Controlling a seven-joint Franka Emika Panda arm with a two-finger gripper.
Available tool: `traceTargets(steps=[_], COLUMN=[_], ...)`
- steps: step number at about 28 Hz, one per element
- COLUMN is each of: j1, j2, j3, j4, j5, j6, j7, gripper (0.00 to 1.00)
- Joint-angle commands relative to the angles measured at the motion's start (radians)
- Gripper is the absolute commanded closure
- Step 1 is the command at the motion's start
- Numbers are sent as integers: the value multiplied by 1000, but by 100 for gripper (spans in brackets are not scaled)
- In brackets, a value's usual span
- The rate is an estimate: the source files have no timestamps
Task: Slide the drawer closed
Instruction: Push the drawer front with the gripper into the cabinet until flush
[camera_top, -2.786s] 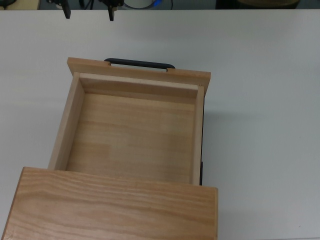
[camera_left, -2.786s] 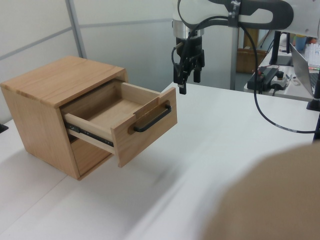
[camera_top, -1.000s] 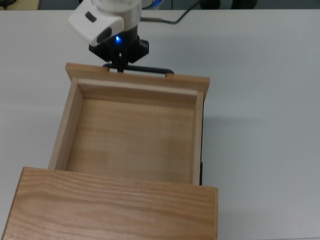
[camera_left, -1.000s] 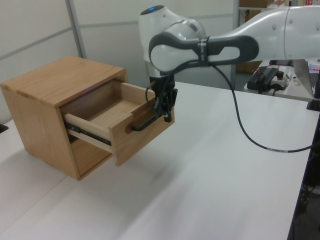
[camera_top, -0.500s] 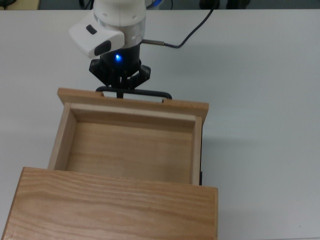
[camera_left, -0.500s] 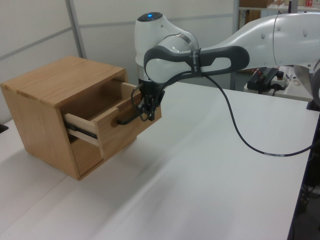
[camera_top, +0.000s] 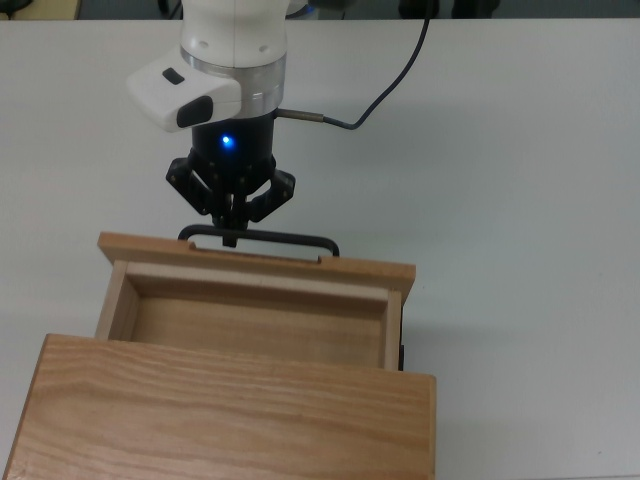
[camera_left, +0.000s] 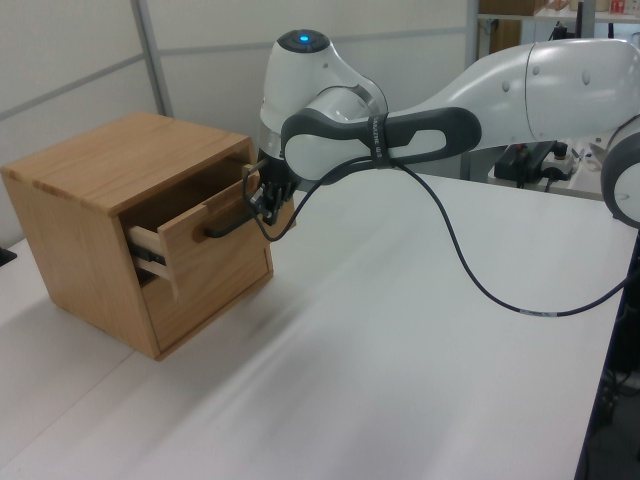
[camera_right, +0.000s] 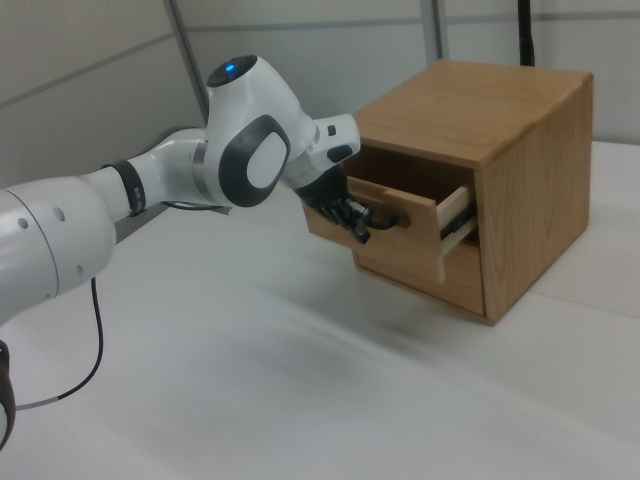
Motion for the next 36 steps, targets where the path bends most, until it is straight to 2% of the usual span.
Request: traceTargets(steps=[1, 4, 14, 19, 24, 28, 30, 35, 36], j1=[-6, -12, -27, -33, -36, -36, -36, -36, -36], j2=[31, 49, 108, 135, 145, 139, 113, 57, 39], j3=[-5, -5, -5, -7, -7, -5, -5, -4, 2], j4=[27, 27, 27, 28, 33, 30, 16, -15, -19], j5=[-24, -59, -131, -151, -165, -164, -156, -148, -145], j6=[107, 179, 392, 486, 512, 501, 468, 230, 134], j7=[12, 14, 15, 15, 18, 23, 23, 18, 18], gripper=[100, 100, 100, 100, 100, 100, 100, 100, 100])
